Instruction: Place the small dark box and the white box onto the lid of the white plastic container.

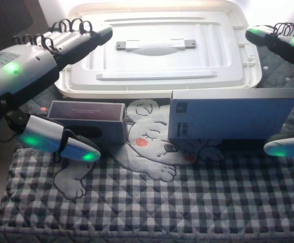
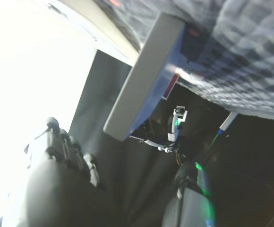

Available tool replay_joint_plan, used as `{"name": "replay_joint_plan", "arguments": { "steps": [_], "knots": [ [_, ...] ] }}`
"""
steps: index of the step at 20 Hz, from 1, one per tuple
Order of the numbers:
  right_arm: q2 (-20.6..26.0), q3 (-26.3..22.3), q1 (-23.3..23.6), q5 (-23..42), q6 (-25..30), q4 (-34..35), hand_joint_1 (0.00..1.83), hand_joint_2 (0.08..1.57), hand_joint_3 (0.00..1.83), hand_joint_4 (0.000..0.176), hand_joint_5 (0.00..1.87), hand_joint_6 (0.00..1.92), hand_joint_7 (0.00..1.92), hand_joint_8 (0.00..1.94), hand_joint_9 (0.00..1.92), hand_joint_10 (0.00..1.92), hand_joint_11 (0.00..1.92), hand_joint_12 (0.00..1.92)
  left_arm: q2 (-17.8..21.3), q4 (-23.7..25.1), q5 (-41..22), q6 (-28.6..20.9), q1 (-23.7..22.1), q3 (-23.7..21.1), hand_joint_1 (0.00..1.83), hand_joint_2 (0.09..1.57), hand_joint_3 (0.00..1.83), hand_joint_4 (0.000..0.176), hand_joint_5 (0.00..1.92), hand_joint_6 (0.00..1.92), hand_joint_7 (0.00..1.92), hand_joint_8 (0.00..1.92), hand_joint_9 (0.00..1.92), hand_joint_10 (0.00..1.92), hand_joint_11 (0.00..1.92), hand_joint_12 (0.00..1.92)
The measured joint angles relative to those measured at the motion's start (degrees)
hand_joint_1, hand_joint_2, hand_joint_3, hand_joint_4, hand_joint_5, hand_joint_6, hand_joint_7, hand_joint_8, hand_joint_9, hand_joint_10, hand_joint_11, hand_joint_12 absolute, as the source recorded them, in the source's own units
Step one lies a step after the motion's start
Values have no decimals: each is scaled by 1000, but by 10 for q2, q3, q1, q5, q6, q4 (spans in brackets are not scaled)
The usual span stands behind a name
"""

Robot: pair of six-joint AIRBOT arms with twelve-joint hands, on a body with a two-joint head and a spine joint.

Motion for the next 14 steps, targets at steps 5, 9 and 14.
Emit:
{"name": "replay_joint_plan", "arguments": {
  "steps": [5, 9, 14],
  "knots": [
    [-13, 14, 0, -23, 0, 2, 762, 663, 7, 0, 86, 1, 125, 2, 67, 1, 0, 232, -17, 2, 24, 0, 0, 11, 799, 677, 2, 0, 0, 0, 14, 0, 47, 5, 0, 497],
    [-31, 32, 7, -69, 0, 0, 754, 635, 0, 19, 88, 3, 101, 3, 0, 0, 0, 18, -34, 2, 56, 0, 0, 31, 763, 671, 1, 42, 0, 0, 29, 4, 37, 3, 0, 337],
    [-55, 56, 63, -117, 0, -24, 631, 632, 0, 20, 134, 14, 111, 6, 1, 0, 16, 9, -53, -12, 98, 0, -1, 55, 696, 726, 7, 163, 0, 0, 62, 10, 96, 12, 0, 491]
  ]
}}
